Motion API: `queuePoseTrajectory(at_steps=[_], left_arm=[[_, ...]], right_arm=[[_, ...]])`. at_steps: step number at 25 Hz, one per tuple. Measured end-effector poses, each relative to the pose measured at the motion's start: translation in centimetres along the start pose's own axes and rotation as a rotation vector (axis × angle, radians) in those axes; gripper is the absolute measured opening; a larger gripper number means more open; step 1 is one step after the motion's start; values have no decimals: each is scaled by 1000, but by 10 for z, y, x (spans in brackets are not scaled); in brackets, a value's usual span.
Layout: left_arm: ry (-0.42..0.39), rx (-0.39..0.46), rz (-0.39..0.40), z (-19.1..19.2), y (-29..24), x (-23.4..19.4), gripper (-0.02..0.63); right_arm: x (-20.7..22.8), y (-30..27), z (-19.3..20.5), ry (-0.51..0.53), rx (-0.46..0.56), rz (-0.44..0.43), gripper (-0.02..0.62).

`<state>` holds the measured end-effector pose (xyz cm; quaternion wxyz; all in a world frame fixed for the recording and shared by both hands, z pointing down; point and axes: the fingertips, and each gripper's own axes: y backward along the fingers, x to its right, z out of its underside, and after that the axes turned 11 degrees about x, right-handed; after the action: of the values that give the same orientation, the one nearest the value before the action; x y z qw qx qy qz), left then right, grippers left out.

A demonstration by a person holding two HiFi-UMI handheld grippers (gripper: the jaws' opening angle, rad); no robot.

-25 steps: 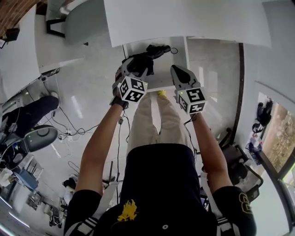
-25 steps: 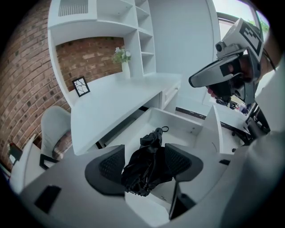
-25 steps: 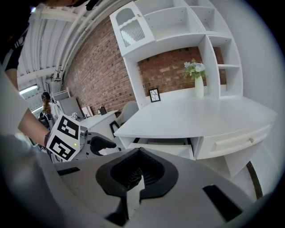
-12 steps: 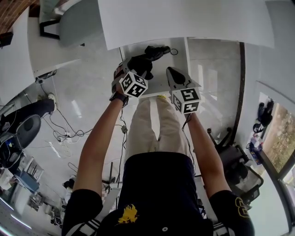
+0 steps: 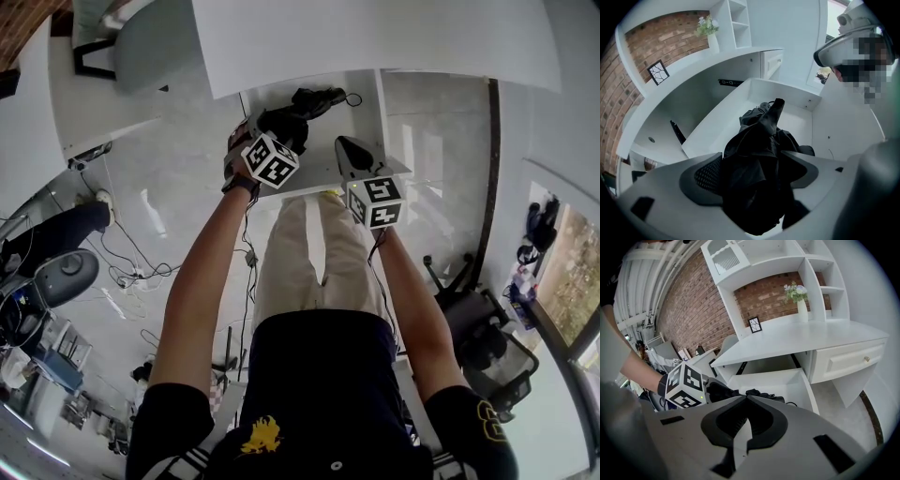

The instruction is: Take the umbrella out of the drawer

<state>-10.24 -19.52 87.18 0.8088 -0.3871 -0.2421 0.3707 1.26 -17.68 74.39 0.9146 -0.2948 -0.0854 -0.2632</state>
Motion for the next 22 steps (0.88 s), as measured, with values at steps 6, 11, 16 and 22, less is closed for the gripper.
queuePoseTrajectory(at_steps=[6, 11, 16, 22], left_arm=[[19, 5, 24, 9, -11, -3, 390], [32, 1, 37, 11, -16, -4, 403], [28, -3, 45, 12, -18, -2, 405], [7, -18, 51, 15, -19, -4, 388]], right_arm=[[-4, -7, 4, 27, -5, -6, 23], [-8, -11, 7, 82, -15, -16, 23], [-10, -11, 10, 120, -21, -15, 23], [-13, -13, 11, 146, -22, -12, 23]])
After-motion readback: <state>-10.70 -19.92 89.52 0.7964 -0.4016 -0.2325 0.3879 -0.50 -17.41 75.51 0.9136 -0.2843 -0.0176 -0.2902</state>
